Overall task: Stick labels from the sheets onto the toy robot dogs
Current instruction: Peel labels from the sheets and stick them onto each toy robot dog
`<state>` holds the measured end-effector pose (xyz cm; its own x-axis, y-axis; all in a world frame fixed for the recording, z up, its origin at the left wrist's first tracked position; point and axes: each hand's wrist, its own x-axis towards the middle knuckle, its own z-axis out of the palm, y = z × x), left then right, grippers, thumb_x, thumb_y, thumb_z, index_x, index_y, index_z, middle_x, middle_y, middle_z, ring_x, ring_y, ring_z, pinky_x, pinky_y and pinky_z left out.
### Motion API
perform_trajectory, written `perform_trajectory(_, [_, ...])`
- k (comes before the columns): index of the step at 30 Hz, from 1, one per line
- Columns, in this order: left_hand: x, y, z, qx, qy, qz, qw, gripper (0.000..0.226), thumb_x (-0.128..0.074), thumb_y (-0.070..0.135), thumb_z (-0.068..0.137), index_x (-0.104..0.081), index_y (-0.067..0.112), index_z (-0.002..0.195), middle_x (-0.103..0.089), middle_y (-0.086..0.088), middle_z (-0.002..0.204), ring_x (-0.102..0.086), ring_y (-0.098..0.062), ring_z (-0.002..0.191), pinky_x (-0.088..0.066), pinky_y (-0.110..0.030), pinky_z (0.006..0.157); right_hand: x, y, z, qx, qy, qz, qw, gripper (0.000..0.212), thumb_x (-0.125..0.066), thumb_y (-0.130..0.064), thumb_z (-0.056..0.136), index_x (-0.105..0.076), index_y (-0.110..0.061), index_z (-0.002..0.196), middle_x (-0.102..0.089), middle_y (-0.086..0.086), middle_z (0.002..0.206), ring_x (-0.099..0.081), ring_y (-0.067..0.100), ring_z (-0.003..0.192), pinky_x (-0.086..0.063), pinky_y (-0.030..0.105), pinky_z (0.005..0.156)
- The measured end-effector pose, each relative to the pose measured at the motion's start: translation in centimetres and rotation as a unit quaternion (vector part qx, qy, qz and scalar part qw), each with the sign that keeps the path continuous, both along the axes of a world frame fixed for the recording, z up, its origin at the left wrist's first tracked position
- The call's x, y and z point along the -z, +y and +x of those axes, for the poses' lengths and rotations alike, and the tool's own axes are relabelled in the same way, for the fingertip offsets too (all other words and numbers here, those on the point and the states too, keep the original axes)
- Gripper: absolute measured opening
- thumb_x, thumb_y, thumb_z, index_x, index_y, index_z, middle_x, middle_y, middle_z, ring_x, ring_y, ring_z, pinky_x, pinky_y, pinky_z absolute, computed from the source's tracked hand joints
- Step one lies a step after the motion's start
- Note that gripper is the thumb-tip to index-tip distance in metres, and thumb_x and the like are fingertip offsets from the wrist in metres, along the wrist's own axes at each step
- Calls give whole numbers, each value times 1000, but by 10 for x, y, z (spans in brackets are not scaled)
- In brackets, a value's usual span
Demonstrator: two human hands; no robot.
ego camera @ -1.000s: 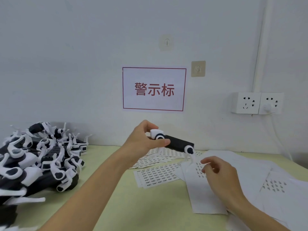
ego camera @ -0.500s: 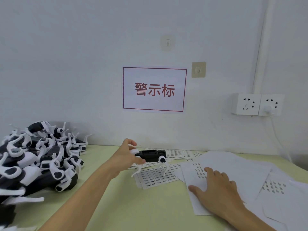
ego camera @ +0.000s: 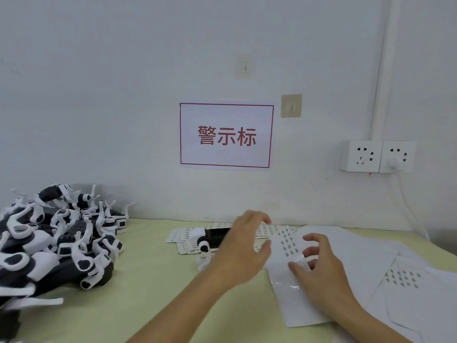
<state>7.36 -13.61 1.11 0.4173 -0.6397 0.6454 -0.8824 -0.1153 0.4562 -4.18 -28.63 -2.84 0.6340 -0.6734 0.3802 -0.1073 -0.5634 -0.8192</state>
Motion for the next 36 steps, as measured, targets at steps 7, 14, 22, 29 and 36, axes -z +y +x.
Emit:
perform_trajectory(7, [45,-14,-16,9,14,17,1000,30,-52,35,99,-48,28,127,-44,21,131,-42,3,120,-41,-26,101,-4,2,-4,-117,-58,117,985,40,-75,-8,84,-56,-32,111,-67,-6,64,-60,8,60,-48,23,66])
perform_trajectory(14, [56,-15,-17,10,-18,24,999,28,-45,28,103,-52,24,130,-46,16,138,-36,1,129,-31,-20,108,-4,3,-8,-178,-8,136,975,37,-60,-3,94,-57,-30,118,-77,8,84,-73,24,80,-55,33,73])
perform_trajectory(22, [55,-15,-17,-8,-60,28,998,29,-42,27,105,-58,21,128,-59,12,131,-48,-4,121,-33,-23,105,-1,-1,-6,-163,-11,185,969,27,-64,-14,94,-62,-29,115,-77,5,83,-73,19,83,-51,29,73])
perform_trajectory(29, [54,-15,-19,-2,-90,10,996,20,-44,24,103,-62,23,112,-63,14,114,-51,-3,109,-34,-25,99,-2,-2,-6,-185,12,185,965,23,-60,-12,97,-54,-24,115,-77,6,90,-73,30,87,-56,44,83])
perform_trajectory(36, [58,-17,-13,-13,-40,-12,999,24,-49,31,102,-61,24,122,-61,14,123,-48,0,117,-34,-19,102,-5,4,-8,-245,17,158,957,27,-57,-7,98,-46,-23,117,-77,13,89,-69,28,77,-54,32,71])
